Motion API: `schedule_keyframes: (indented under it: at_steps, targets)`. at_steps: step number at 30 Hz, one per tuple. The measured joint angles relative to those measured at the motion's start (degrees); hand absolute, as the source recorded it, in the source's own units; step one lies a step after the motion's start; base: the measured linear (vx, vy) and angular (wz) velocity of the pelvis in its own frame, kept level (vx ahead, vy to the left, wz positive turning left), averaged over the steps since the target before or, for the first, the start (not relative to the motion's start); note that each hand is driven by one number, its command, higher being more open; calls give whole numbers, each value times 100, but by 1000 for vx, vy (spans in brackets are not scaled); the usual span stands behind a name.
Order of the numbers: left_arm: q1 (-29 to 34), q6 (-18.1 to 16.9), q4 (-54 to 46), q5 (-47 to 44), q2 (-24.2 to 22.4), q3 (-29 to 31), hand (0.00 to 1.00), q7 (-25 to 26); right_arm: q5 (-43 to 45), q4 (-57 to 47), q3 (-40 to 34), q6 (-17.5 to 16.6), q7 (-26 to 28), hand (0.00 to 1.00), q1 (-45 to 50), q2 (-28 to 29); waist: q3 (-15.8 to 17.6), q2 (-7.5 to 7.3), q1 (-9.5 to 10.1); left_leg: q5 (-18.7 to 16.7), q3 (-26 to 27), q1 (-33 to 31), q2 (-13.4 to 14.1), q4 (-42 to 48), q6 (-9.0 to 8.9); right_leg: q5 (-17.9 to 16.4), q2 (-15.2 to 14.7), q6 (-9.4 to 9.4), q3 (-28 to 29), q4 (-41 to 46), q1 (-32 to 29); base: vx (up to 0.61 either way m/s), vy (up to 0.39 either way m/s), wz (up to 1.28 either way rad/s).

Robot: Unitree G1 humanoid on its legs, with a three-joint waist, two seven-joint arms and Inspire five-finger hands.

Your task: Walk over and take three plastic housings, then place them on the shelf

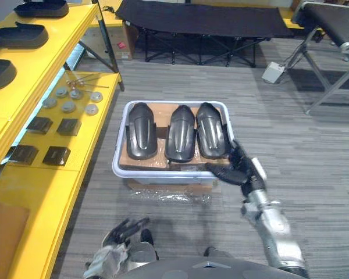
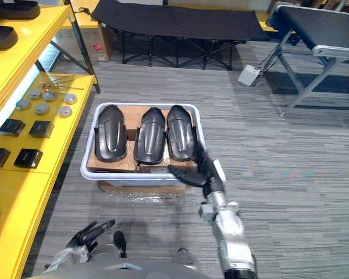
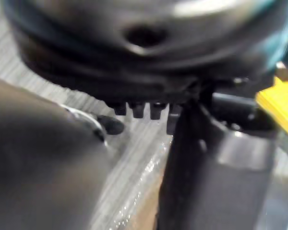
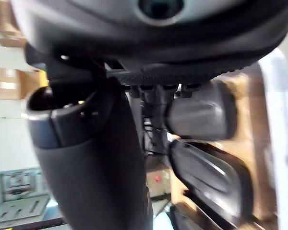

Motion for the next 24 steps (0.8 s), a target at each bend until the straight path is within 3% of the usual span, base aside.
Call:
schedule_keyframes:
  at_steps: [4, 9, 11, 14, 16, 19, 24]
  targets:
    - [331, 3, 240, 127, -27, 380, 100, -13, 462, -433, -805, 614, -90, 100, -285, -574, -91, -142, -119, 125, 90, 215, -4, -286, -10, 8, 25, -8, 12, 9, 18, -27, -7, -15]
    - [344, -117, 252, 154, -74, 382, 100, -95, 895, 120, -571, 1360, -133, 100, -732, -861, -68, -153, -89, 149, 84, 179, -75, -365, -32, -66, -7, -58, -57, 7, -51, -123, 10, -6]
    - [346, -250, 104, 256, -98, 394, 100, -143, 949, 733, -402, 1411, -242, 100, -1149, -868, 5, -174, -85, 185, -38, -124, -55, -363, -21, -149, -3, -90, -130, 160, -363, -220, 18, 25]
    - [82, -498, -415, 372, -27, 385, 100, -195, 956, 1893, -284, 1263, -858, 100, -2556, -908, 700, -178, 62, 344, -240, -992, 180, 126, 41, -88, 119, -162, -321, 229, -927, -271, -3, 34]
    - [-333, -626, -789, 368, 113, 370, 100, -188, 960, 2685, -282, 911, -1489, 100, -3794, -1127, 1434, -242, 361, 364, -428, -1728, 377, 630, 82, 181, 269, -260, -416, 221, -1343, -228, 0, 17]
    - [-755, -726, -826, 319, 159, 300, 100, -127, 946, 3551, -155, 614, -2041, 100, -4821, -1471, 1713, -276, 584, 390, -626, -2356, 461, 936, 135, 384, 361, -359, -532, 318, -1760, -113, 0, 24]
    - [-1031, -835, -924, 195, 186, -83, 100, -29, 947, 4966, 421, 234, -2749, 100, -6168, -1908, 1806, -124, 843, 257, -914, -2962, 469, 1508, 272, 416, 370, -401, -711, 438, -2012, 4, 33, 17]
